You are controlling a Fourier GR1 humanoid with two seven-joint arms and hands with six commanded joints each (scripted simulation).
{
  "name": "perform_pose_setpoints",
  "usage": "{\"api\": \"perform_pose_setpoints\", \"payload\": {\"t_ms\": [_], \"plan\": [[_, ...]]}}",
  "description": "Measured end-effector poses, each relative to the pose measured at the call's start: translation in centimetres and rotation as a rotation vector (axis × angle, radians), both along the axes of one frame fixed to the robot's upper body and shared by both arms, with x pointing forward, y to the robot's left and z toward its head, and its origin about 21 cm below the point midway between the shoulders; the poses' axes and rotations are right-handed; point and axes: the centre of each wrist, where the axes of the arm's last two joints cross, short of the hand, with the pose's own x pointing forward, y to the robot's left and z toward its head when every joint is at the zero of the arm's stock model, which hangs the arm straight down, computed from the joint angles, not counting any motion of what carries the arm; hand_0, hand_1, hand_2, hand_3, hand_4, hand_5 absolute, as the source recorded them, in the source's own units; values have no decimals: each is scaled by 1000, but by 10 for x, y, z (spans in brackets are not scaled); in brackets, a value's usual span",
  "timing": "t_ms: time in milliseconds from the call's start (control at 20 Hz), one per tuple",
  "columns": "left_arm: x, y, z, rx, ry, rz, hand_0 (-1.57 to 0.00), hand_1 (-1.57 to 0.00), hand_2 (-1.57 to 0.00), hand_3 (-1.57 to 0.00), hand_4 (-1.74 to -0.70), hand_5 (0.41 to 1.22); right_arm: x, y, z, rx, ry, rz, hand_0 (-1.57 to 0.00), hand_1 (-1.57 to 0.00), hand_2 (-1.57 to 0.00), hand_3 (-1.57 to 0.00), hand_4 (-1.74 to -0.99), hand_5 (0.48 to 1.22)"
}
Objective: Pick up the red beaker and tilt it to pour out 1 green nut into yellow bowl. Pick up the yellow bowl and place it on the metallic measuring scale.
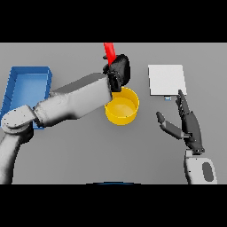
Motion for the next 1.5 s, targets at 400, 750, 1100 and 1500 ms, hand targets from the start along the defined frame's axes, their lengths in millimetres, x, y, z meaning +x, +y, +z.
{"api": "perform_pose_setpoints", "payload": {"t_ms": [400, 750, 1100, 1500], "plan": [[23, 2, 65, -112, -174, -31, -1571, -1330, -1315, -1359, -1664, 1196, 5, 4, 3, 15, -20, 28, 1, 1, 1, 1, -1224, 615], [55, 44, 195, -399, -337, 162, -1571, -1520, -1517, -1477, -1578, 1216, 4, 3, 5, 26, -25, 47, 1, 1, 1, 1, -1281, 644], [88, 198, 218, -1116, -274, 658, -1571, -1560, -1560, -1400, -1707, 1220, 14, 4, 8, -16, -56, 79, 1, 1, 1, 1, -1304, 653], [85, 297, 143, -1477, -344, 1020, -1571, -1569, -1569, -1486, -1735, 1221, 12, 10, 6, 12, -25, 83, 1, 1, 1, 1, -1278, 659]]}}
